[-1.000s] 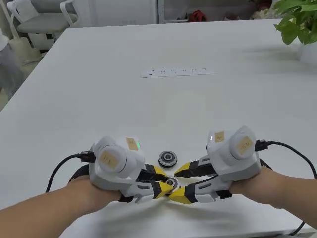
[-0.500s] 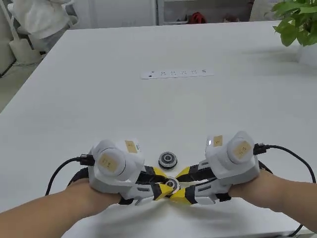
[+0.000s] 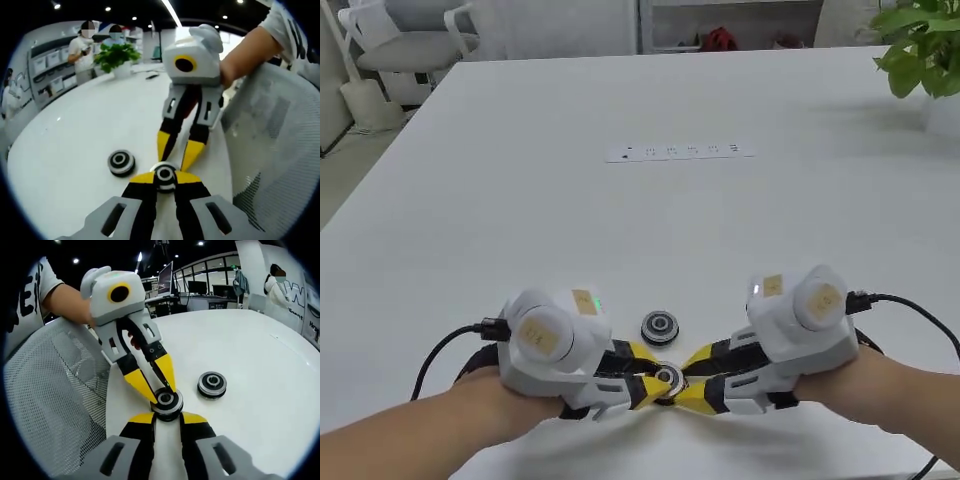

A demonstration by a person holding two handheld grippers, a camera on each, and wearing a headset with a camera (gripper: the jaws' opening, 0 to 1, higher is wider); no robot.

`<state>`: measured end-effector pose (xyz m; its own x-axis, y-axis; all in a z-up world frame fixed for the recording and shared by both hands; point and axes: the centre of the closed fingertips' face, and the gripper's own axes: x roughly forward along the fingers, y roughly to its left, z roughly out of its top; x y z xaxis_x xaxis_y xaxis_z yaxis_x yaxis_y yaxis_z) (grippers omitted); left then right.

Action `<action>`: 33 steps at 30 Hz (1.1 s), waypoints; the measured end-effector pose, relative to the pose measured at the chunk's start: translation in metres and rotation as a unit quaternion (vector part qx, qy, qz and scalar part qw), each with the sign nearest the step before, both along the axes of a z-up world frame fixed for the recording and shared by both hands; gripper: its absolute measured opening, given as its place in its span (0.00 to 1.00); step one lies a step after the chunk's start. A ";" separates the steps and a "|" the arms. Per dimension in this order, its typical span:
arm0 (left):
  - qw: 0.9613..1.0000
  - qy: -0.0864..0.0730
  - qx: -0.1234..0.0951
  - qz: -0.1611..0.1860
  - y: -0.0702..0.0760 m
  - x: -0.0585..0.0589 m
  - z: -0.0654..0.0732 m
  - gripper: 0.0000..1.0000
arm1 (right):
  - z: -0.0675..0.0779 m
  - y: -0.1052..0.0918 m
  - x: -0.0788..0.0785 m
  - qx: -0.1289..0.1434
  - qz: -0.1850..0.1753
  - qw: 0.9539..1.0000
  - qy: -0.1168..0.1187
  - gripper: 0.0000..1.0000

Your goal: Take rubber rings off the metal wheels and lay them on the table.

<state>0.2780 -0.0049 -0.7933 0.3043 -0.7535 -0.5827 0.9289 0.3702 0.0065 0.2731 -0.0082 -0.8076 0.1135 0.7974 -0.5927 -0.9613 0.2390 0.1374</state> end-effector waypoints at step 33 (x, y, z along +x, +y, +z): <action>1.000 -0.007 0.008 0.003 0.001 -0.001 -0.001 0.13 | 0.011 -0.006 0.014 0.058 -0.109 0.984 0.125 0.00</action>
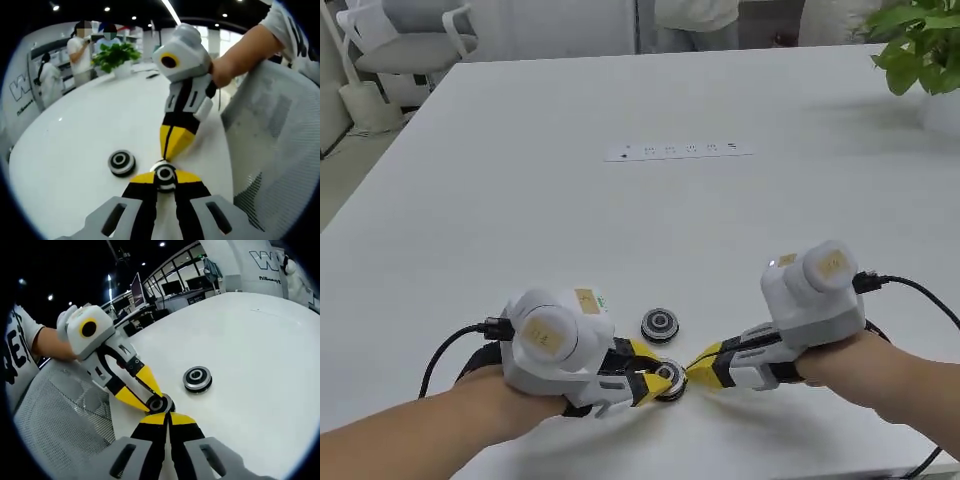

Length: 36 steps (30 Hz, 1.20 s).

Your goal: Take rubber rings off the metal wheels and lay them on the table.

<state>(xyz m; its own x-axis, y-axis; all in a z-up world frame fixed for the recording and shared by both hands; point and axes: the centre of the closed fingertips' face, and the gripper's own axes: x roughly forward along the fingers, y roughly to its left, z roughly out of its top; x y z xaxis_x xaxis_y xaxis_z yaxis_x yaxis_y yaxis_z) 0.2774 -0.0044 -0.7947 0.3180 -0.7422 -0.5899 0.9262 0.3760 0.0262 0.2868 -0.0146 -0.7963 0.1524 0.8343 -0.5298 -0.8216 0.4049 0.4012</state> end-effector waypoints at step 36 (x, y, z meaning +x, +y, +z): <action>1.000 -0.002 0.011 0.007 -0.001 0.000 0.000 0.12 | 0.002 0.008 -0.007 -0.017 0.050 0.997 -0.047 0.00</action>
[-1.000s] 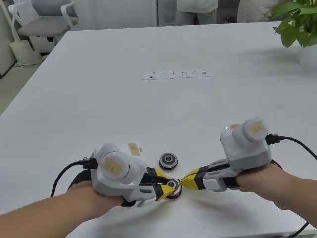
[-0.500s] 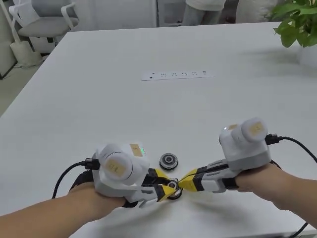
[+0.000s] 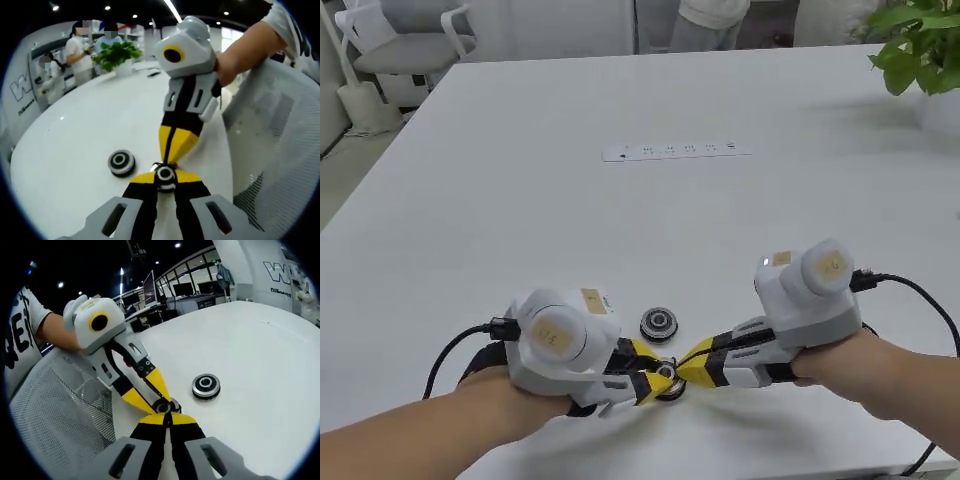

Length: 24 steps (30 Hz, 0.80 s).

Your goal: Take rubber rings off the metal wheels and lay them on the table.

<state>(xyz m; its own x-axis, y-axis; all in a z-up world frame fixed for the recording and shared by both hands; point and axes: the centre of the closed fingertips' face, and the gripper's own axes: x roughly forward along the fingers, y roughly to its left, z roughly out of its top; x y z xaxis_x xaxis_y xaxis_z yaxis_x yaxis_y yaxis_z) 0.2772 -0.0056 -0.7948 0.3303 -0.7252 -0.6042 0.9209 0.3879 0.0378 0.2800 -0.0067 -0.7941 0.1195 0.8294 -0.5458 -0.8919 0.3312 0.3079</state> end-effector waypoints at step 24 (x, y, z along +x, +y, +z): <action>1.000 0.000 0.001 0.004 -0.001 0.000 0.000 0.12 | -0.001 0.000 0.001 -0.026 -0.011 0.999 0.016 0.00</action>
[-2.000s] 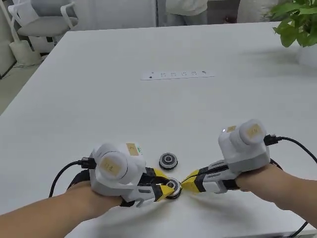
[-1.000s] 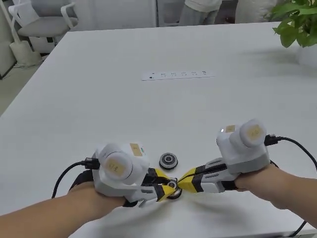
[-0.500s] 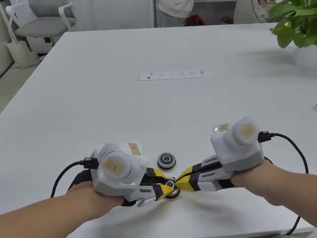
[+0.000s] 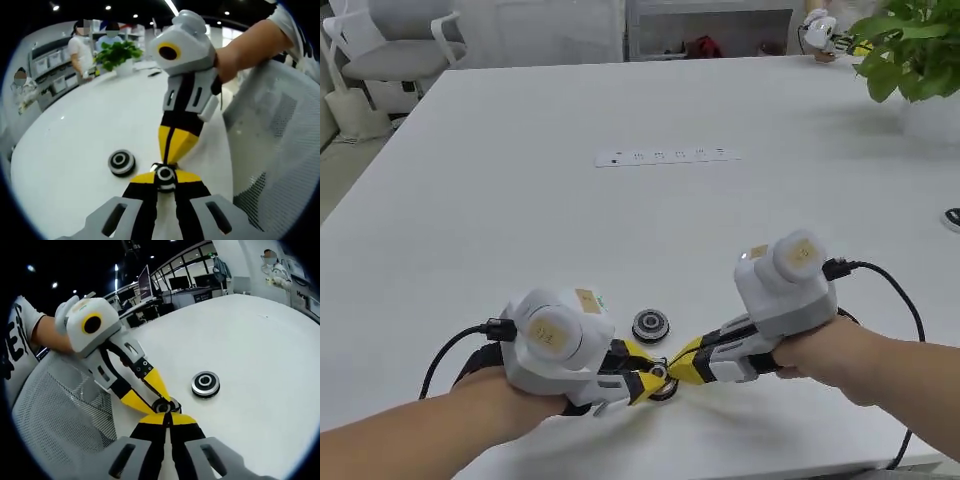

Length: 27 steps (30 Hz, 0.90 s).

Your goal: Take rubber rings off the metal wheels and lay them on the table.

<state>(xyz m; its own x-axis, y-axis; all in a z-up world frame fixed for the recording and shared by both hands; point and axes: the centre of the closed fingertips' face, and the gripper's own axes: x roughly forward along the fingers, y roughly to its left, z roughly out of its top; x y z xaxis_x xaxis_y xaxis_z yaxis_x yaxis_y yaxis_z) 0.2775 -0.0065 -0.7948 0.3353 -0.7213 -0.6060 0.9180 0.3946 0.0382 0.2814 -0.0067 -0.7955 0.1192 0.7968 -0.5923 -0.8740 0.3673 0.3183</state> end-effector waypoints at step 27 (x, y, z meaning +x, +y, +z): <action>1.000 0.003 0.000 -0.008 -0.001 0.000 0.000 0.12 | 0.011 0.009 -0.009 0.032 0.029 0.999 -0.009 0.00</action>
<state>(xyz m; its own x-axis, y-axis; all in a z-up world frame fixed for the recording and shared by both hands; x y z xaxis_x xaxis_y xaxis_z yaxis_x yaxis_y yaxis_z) 0.2774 -0.0078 -0.7947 0.3211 -0.7268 -0.6071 0.9241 0.3807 0.0331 0.2726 0.0027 -0.7844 0.0826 0.8391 -0.5377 -0.8989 0.2957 0.3234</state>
